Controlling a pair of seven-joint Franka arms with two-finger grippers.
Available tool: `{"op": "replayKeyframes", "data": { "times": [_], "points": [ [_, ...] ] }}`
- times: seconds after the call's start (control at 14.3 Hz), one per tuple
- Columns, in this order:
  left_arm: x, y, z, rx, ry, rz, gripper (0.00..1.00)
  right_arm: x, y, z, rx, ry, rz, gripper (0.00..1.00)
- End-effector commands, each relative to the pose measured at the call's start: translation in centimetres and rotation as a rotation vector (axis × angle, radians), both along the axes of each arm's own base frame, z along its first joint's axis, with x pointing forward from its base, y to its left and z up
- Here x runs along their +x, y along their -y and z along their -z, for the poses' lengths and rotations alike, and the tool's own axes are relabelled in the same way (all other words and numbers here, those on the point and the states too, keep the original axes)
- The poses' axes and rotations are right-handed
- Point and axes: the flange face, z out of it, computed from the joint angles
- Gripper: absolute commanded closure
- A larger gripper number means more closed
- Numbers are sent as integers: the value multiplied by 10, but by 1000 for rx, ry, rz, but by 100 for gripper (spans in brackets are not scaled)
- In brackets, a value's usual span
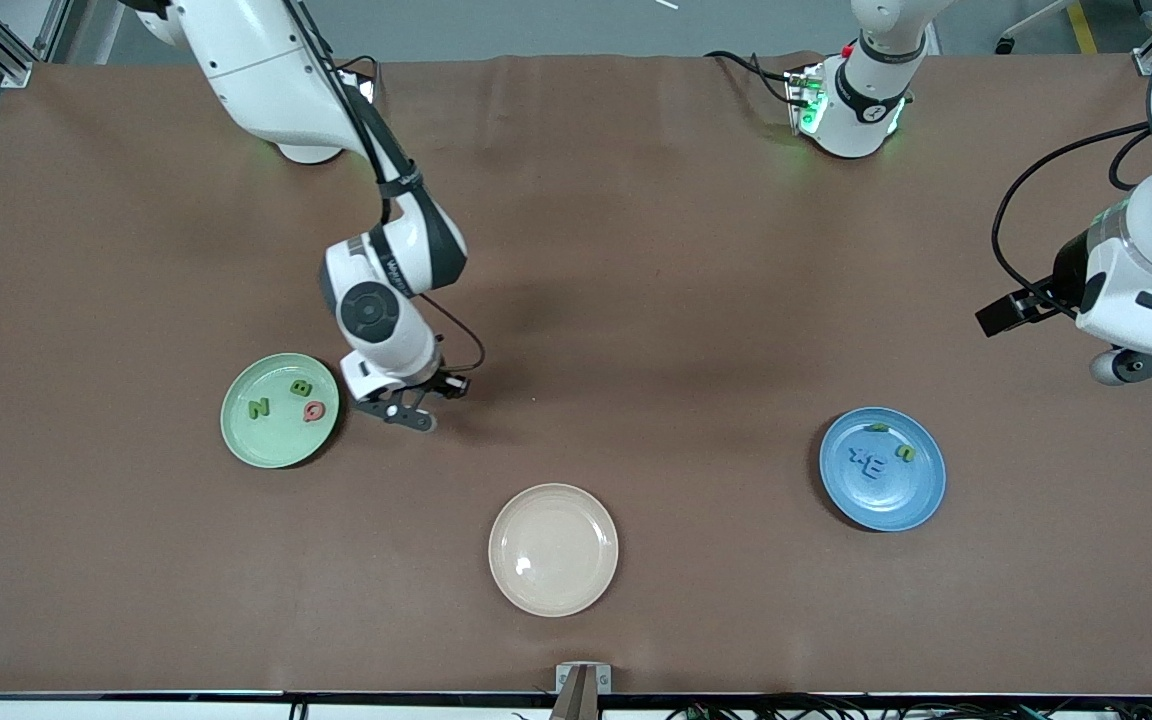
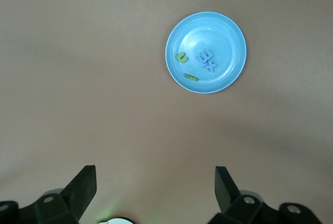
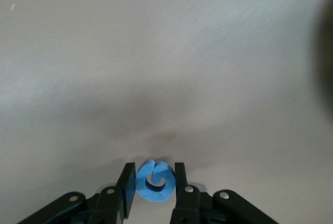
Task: Sort upper and lower case letters into plates
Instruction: 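Carry the G to the green plate while the left gripper withdraws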
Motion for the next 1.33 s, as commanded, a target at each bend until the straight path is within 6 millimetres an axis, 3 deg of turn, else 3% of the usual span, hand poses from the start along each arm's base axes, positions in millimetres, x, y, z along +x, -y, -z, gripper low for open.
{"op": "replayKeyframes", "data": {
  "times": [0.0,0.07,0.35,0.49,0.63,0.91,1.05,1.26],
  "points": [
    [-3,2,-3,-30,-18,30,0,19,74,-35,4,-44,-105,100],
    [-3,0,-6,-59,-20,42,0,27,105,-42,15,-50,-149,100],
    [0,-15,-13,-106,-12,30,0,45,215,-37,42,-60,-267,100],
    [0,-15,-15,-110,-12,60,0,50,247,-37,48,-45,-288,100],
    [-3,-18,-21,-117,-9,153,0,54,254,-32,42,-20,-290,100],
    [-17,-1,-40,-75,4,290,0,57,251,-20,36,-3,-291,99],
    [-17,-23,-41,-133,1,259,0,59,253,-6,29,2,-288,99],
    [-25,-36,-36,-168,-19,278,0,57,250,7,30,-8,-287,98]
  ]
}}
